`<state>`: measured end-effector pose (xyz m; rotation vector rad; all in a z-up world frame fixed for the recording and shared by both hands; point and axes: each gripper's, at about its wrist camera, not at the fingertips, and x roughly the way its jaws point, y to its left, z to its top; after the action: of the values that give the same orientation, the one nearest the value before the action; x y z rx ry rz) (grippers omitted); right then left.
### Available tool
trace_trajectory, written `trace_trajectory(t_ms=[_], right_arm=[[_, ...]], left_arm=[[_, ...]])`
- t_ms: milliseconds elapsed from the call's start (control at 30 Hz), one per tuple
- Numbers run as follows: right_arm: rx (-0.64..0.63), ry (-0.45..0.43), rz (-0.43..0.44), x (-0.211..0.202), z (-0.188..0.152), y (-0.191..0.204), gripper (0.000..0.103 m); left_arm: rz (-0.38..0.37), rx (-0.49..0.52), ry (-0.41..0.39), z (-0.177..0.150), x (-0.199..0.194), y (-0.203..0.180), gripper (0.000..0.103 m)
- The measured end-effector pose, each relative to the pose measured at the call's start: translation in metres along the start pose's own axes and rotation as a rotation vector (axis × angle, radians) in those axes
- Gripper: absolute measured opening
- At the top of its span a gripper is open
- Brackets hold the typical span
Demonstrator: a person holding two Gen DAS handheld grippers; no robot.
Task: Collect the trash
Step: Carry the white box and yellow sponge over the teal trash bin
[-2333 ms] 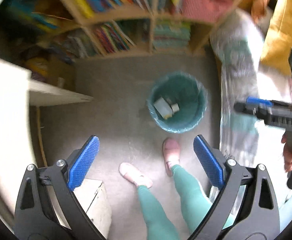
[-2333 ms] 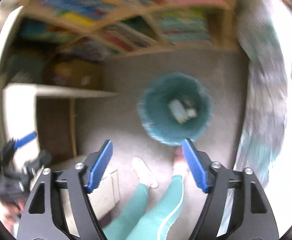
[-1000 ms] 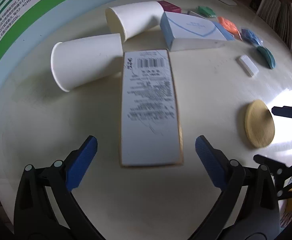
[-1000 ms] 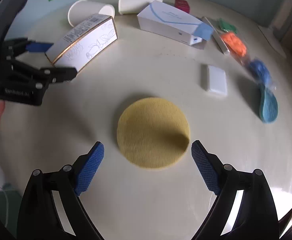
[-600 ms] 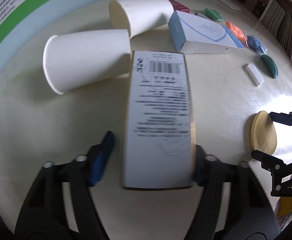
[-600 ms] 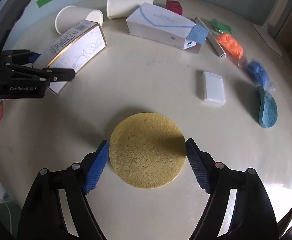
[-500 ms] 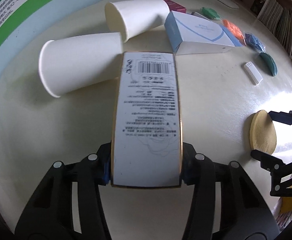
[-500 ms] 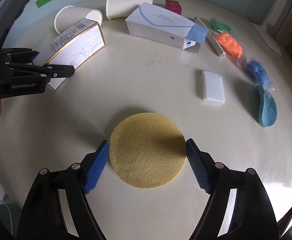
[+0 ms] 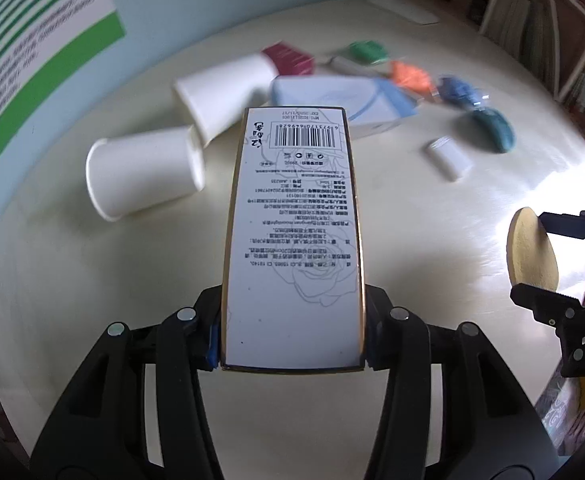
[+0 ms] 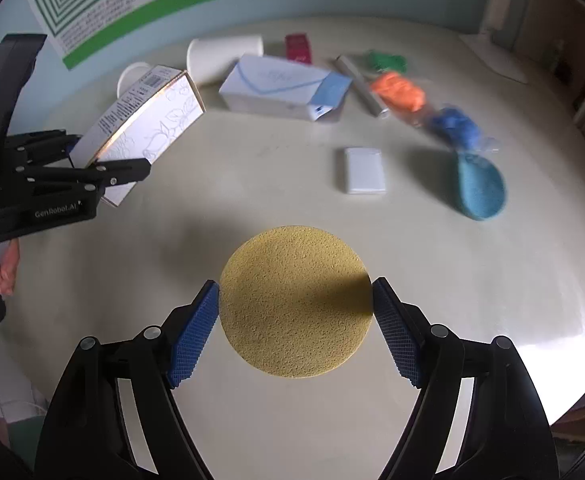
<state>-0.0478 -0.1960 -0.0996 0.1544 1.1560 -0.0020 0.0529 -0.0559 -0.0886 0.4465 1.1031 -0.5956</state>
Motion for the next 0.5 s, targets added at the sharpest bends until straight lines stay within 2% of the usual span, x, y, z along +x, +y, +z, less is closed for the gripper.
trace_trajectory(t_ms=[233,367,500], right_arm=[[0.087,-0.074,-0.017,-0.053,-0.022,-0.031,0.077],[0.176,-0.124,-0.046,-0.092,-0.053,-0.059,0.077],[0.259,-0.165,-0.116,-0.129,-0.092,-0.089,0.077]], left_arm=[[-0.033,0.116,-0.052,0.008,-0.036,-0.052,0.047],[-0.080,0.202,-0.080,0.013,-0.055,-0.098,0.047],[-0.152,0.314,-0.095,0.014,-0.066,-0.155,0.047]])
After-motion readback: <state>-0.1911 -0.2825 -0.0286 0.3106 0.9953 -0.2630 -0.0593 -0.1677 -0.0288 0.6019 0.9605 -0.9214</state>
